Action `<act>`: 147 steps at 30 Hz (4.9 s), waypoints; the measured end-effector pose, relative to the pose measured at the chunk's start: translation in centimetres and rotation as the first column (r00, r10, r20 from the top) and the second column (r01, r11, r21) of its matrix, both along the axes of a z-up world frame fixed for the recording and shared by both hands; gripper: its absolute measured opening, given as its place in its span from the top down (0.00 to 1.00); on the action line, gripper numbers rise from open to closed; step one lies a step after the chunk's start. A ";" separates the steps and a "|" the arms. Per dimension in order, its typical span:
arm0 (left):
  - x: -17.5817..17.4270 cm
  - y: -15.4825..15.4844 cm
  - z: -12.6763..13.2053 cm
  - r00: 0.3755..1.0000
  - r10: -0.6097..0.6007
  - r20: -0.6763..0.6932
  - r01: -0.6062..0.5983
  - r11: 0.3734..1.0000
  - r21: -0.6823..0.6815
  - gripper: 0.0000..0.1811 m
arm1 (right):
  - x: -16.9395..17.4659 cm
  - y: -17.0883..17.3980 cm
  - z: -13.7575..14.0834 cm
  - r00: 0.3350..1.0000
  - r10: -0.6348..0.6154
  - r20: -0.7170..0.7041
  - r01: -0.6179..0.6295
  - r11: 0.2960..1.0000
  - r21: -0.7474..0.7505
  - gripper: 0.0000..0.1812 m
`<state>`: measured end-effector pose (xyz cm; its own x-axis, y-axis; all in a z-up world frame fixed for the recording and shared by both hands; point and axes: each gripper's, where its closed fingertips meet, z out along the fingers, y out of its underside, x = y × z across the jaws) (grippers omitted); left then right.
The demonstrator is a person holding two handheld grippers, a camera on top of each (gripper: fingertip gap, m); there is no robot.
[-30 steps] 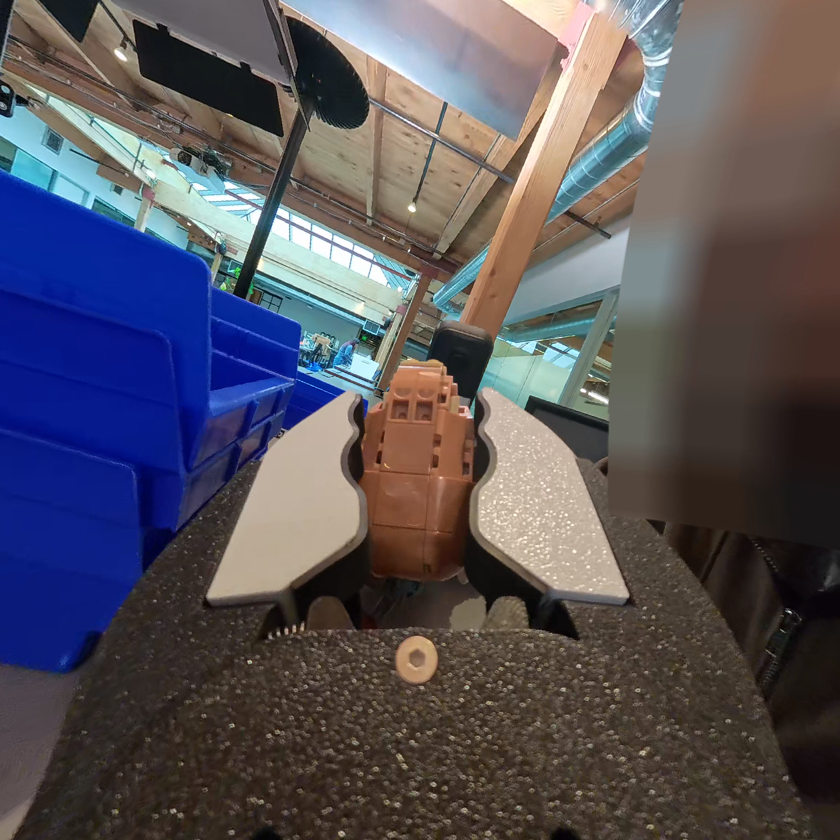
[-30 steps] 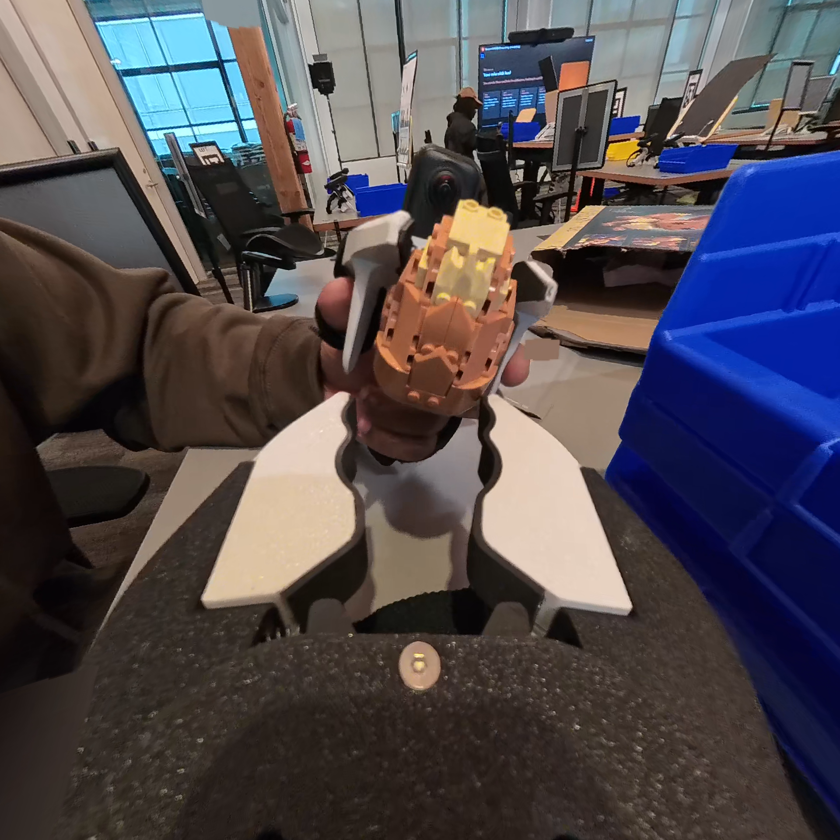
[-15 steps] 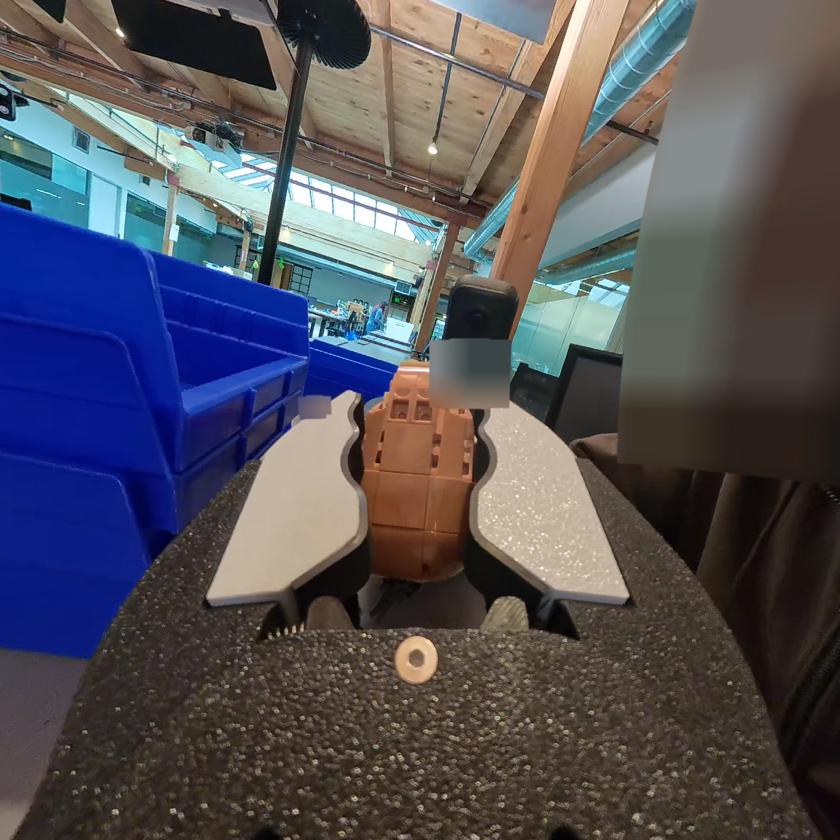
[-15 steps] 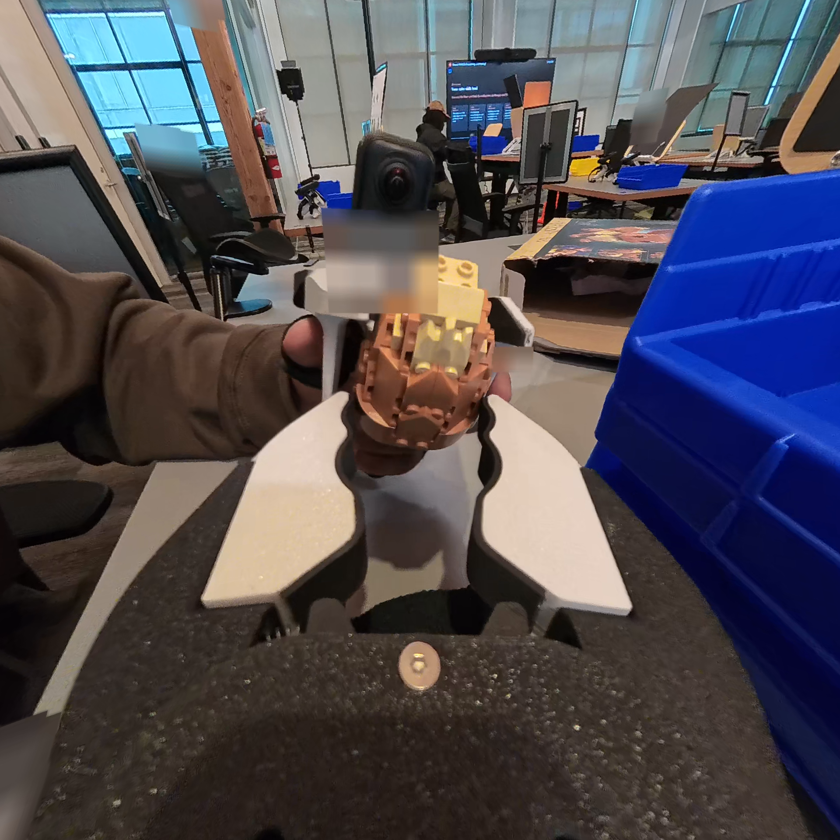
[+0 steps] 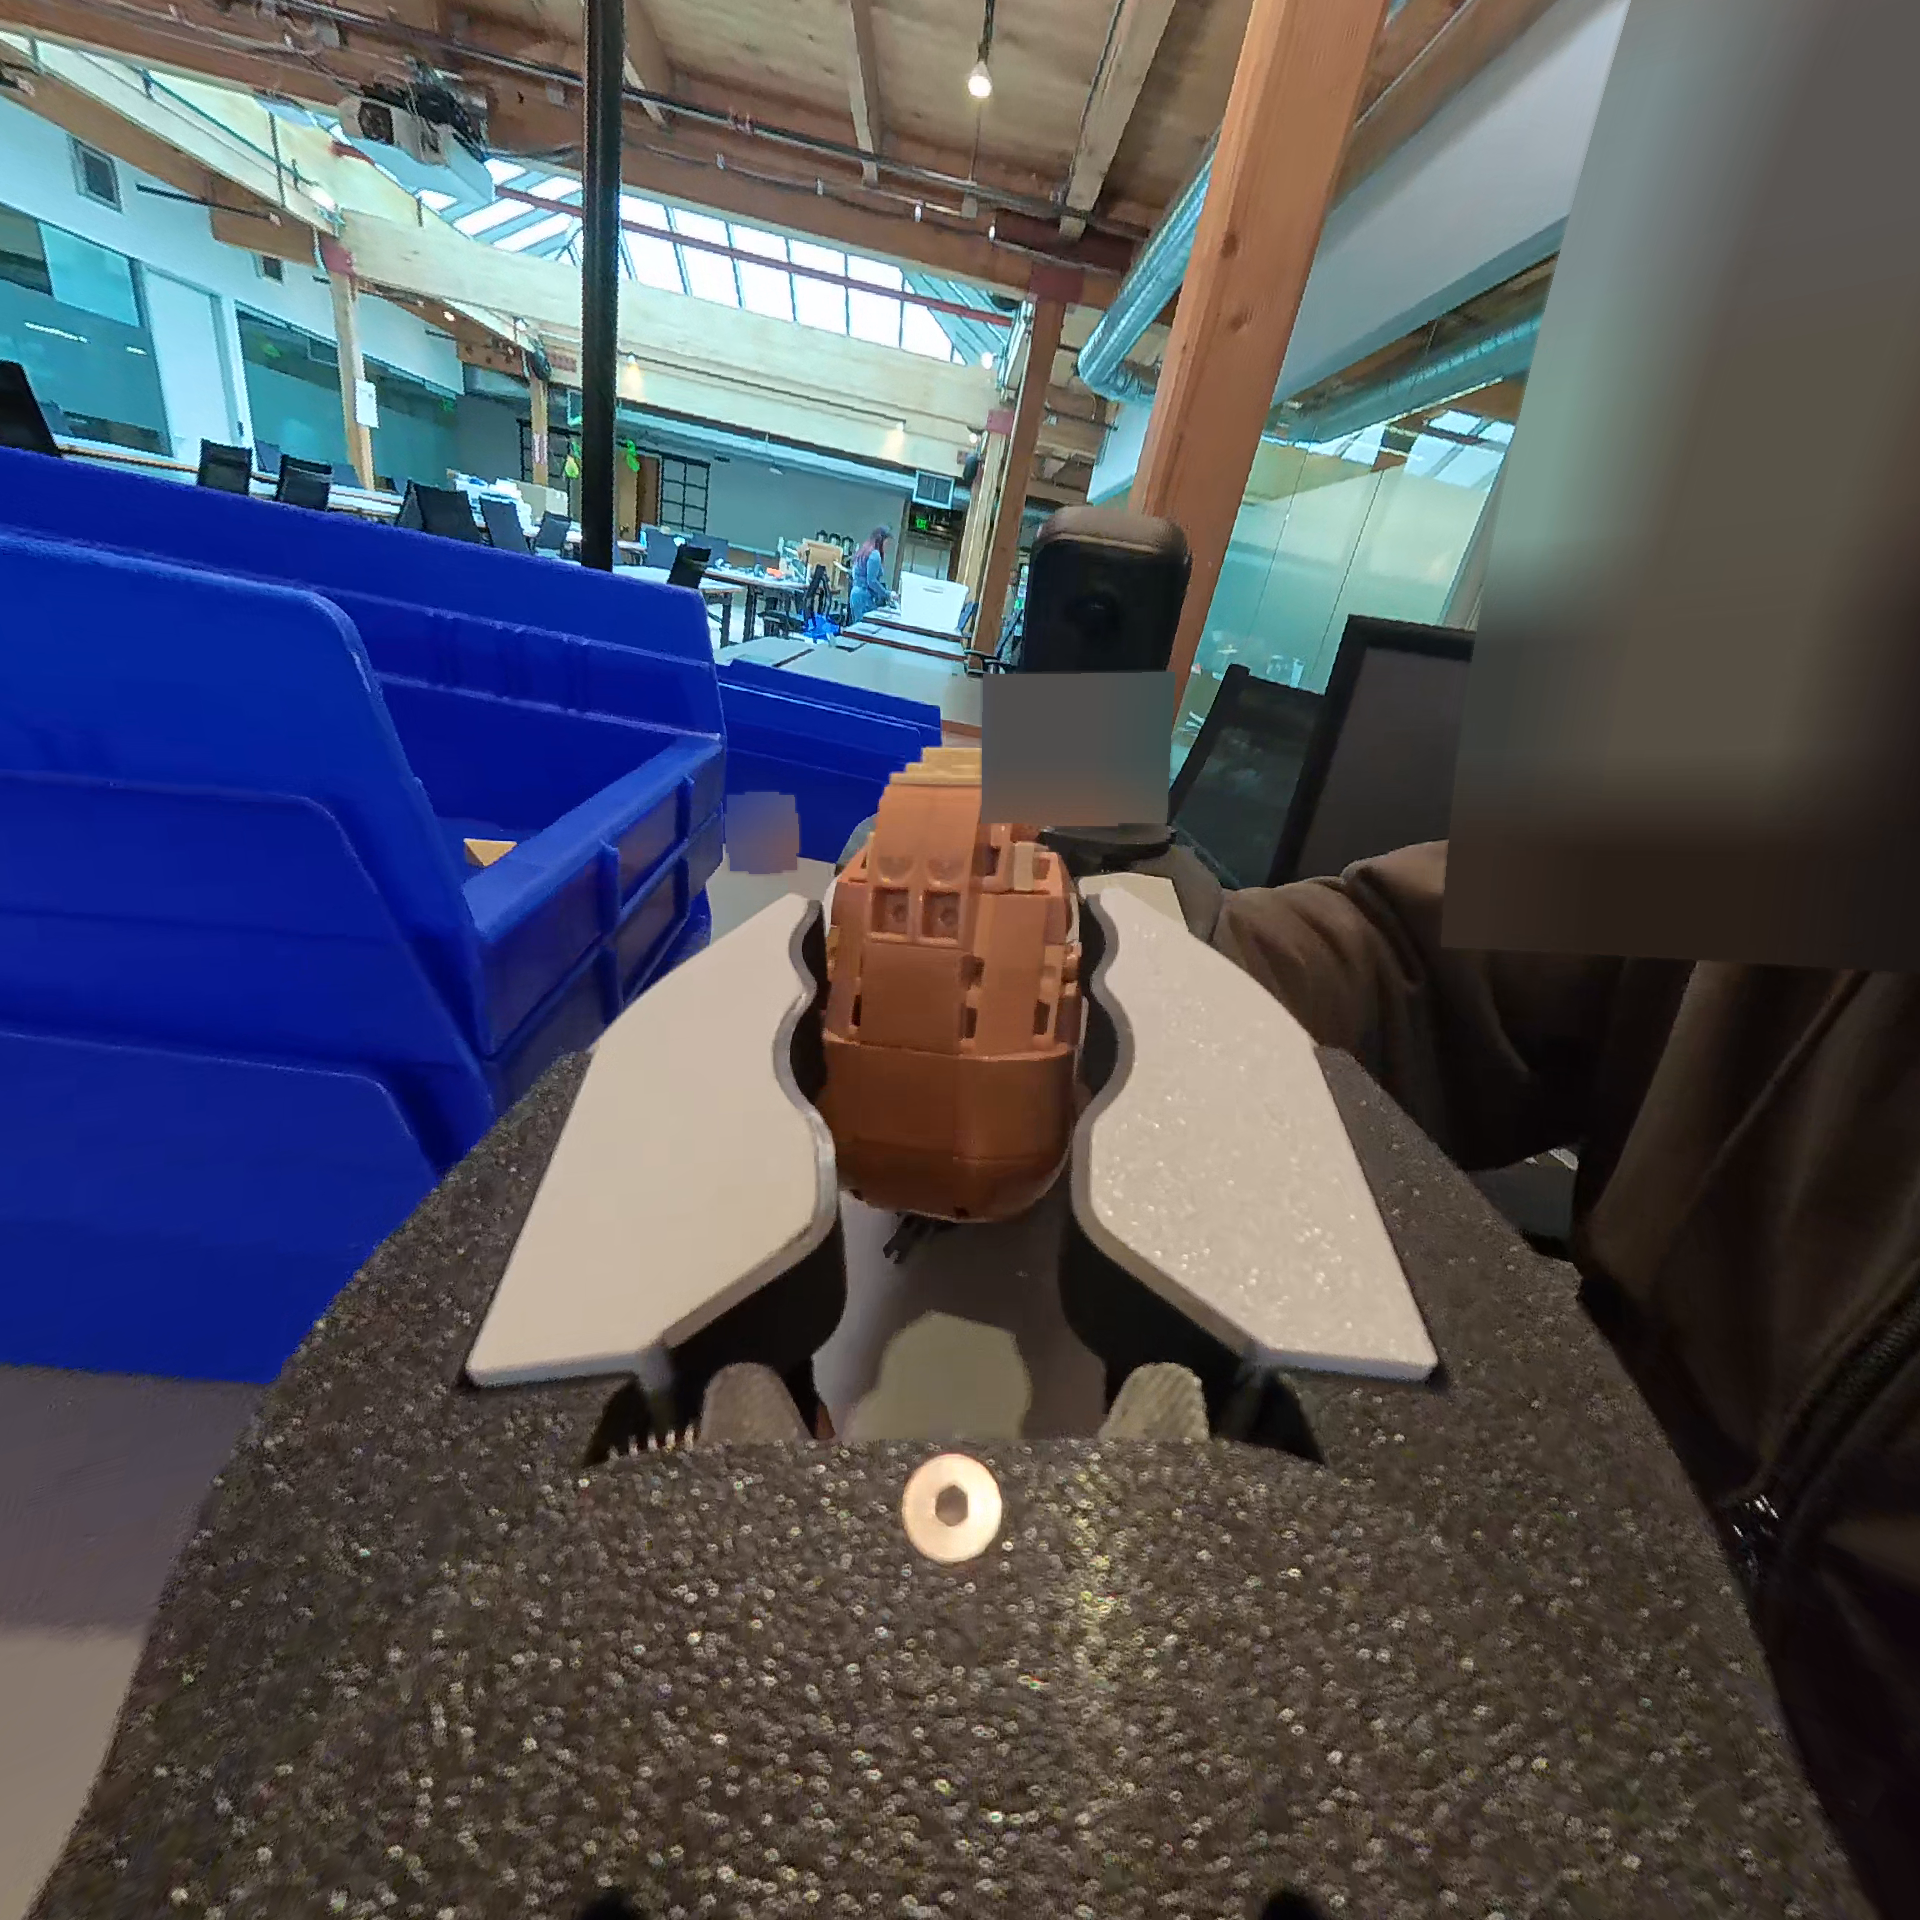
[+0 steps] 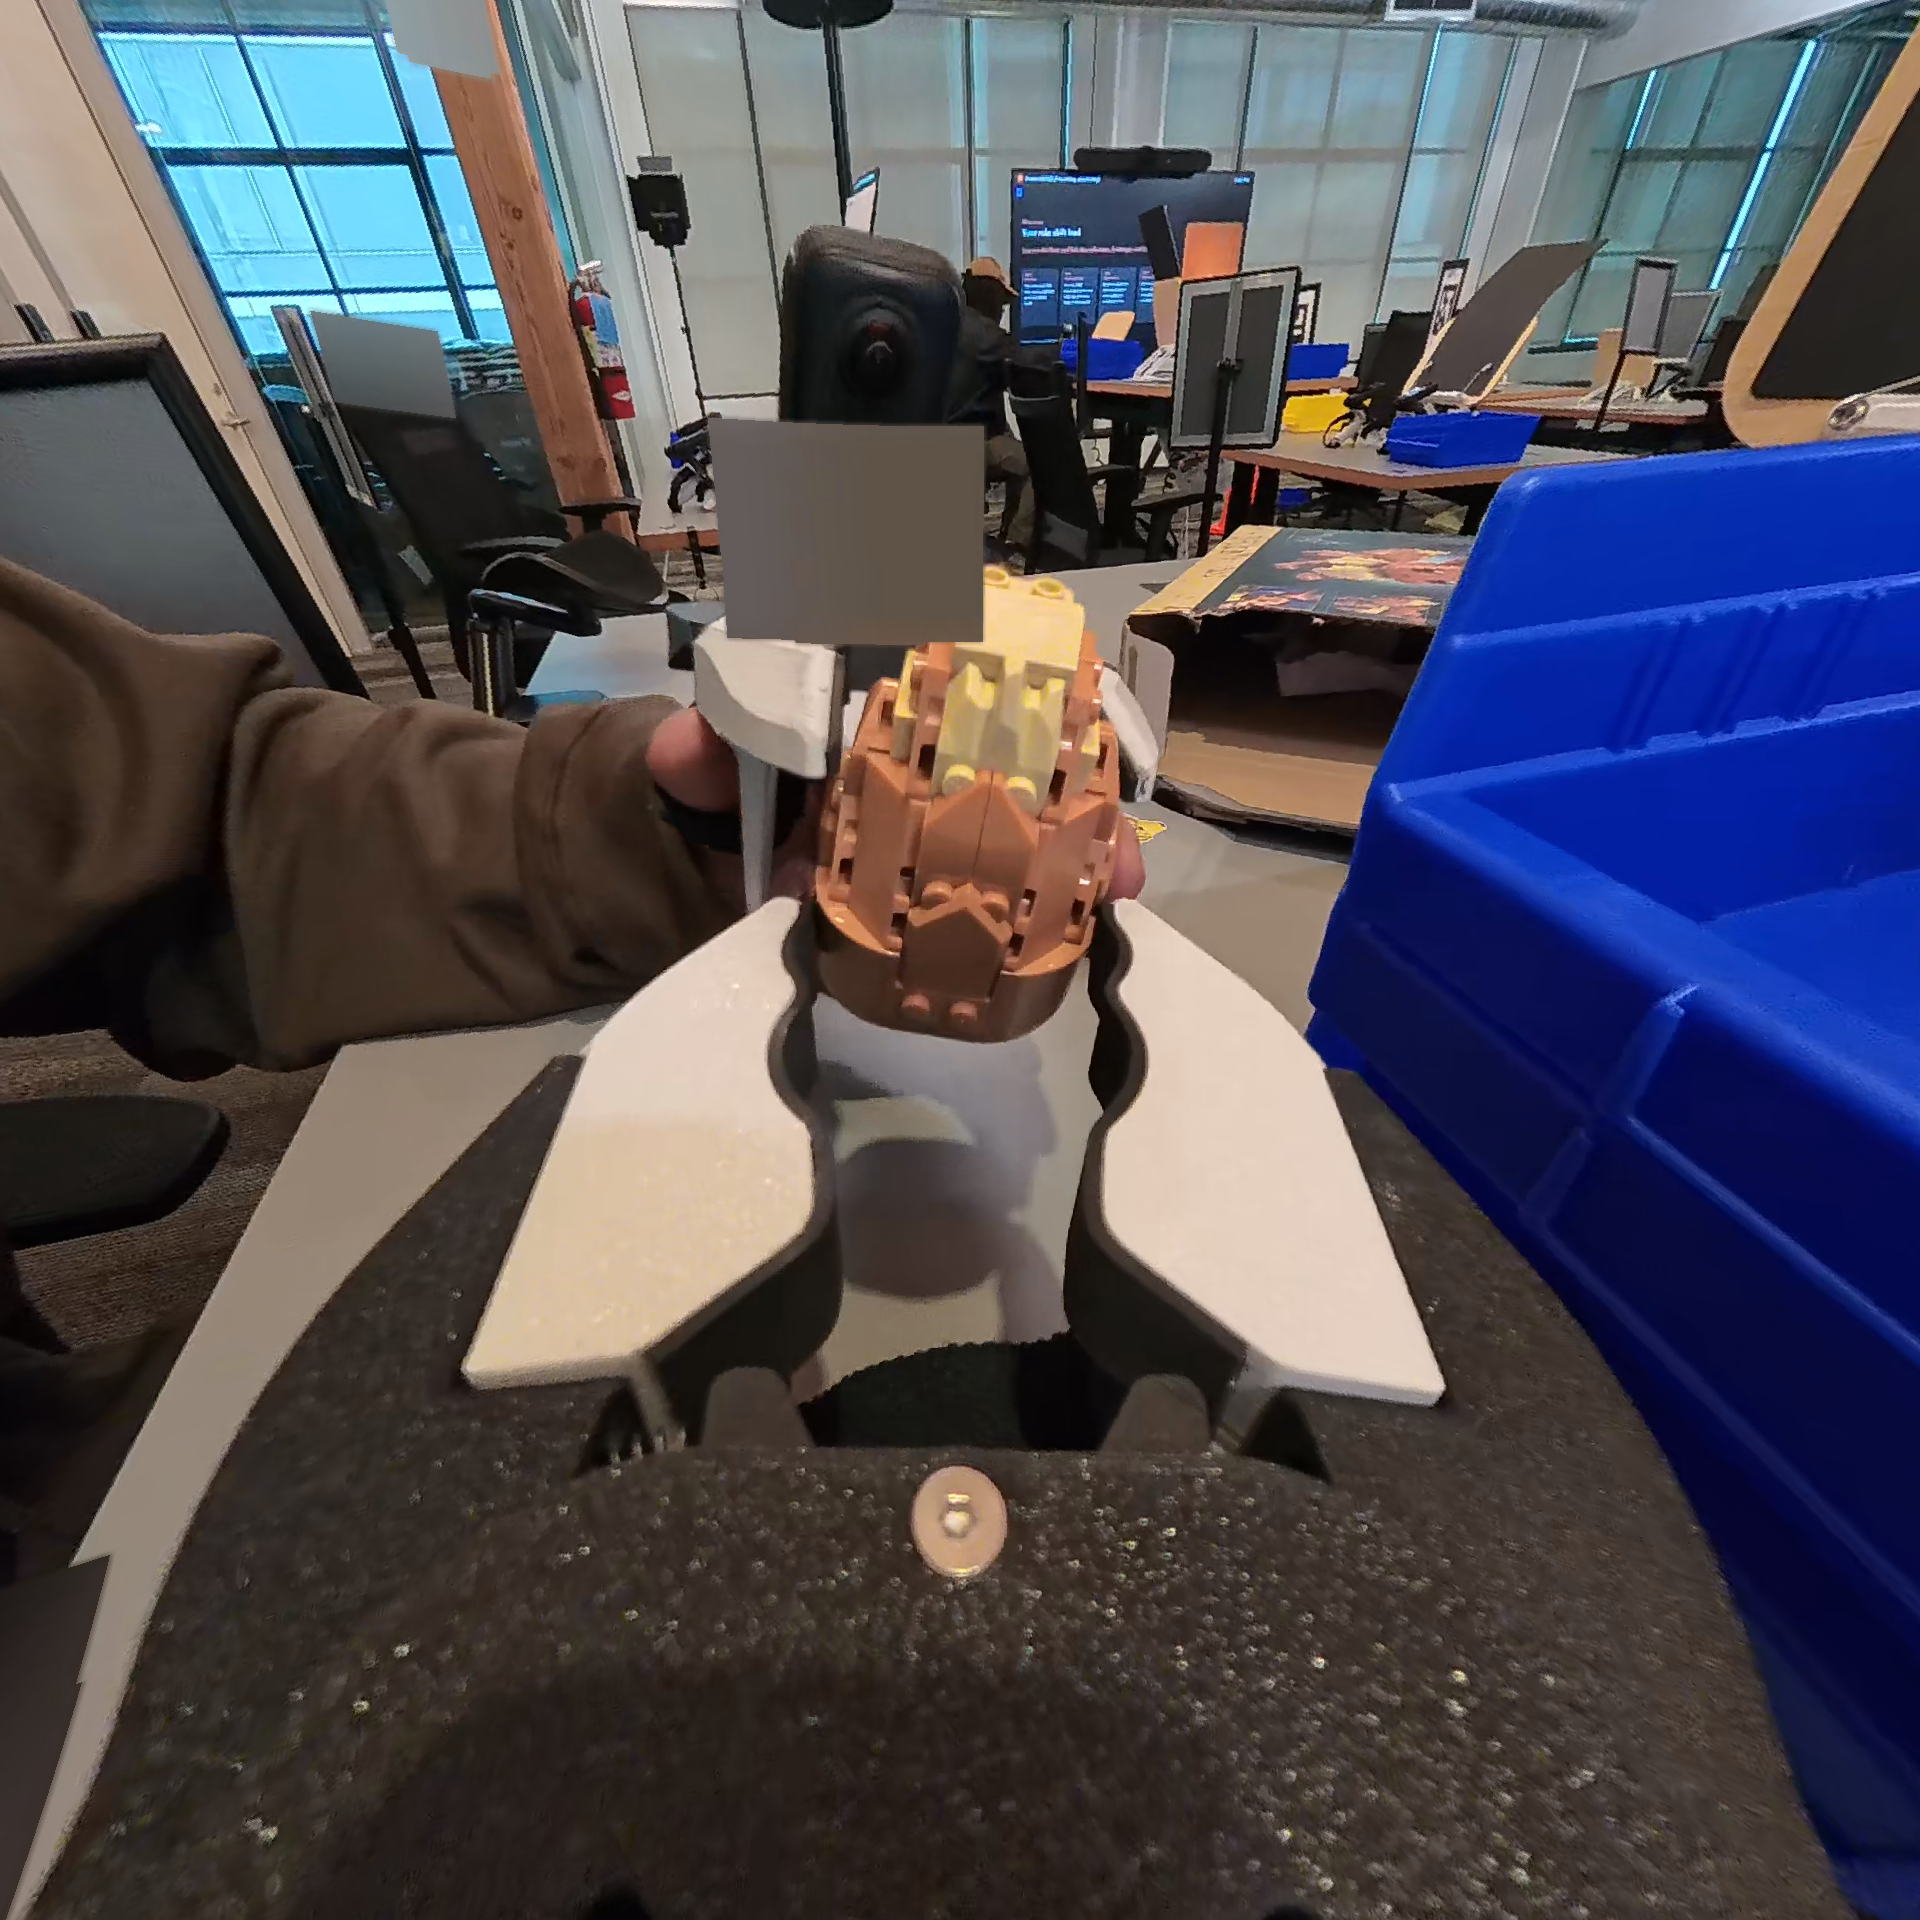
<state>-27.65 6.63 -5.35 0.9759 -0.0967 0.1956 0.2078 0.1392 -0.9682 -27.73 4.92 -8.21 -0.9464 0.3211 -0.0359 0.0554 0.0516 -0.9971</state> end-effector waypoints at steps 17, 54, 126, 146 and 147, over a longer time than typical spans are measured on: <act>0.8 0.0 -1.4 0.997 -0.067 -0.023 0.065 0.994 -0.091 0.69 | 0.5 0.1 0.7 0.999 0.038 -0.011 -0.038 0.999 -0.035 0.72; -0.9 2.1 -4.9 0.979 0.090 0.180 -0.030 0.950 -0.311 0.63 | -1.6 0.9 0.0 0.723 -0.236 -0.649 0.469 0.858 0.211 0.73; 0.1 -0.2 -2.6 0.838 0.357 -0.413 -0.401 0.916 -0.021 0.68 | 2.6 2.3 3.4 0.860 -0.233 -0.454 0.174 0.970 -0.168 0.82; 5.5 -3.6 -12.9 0.968 0.230 -0.099 -0.231 0.670 -0.706 0.67 | 3.8 0.7 -0.6 0.991 -0.128 -0.026 0.125 0.987 -0.101 0.84; 5.3 -3.9 -13.1 0.968 0.229 -0.099 -0.229 0.657 -0.718 0.67 | 3.5 0.8 -0.8 0.990 -0.138 -0.001 0.137 0.986 -0.100 0.84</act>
<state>-22.39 2.78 -18.40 0.9476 0.3008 0.1077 0.2659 -0.5558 -0.7877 -24.28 5.71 -8.97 -0.8939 0.4433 -0.0668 0.0470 -0.0554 -0.9974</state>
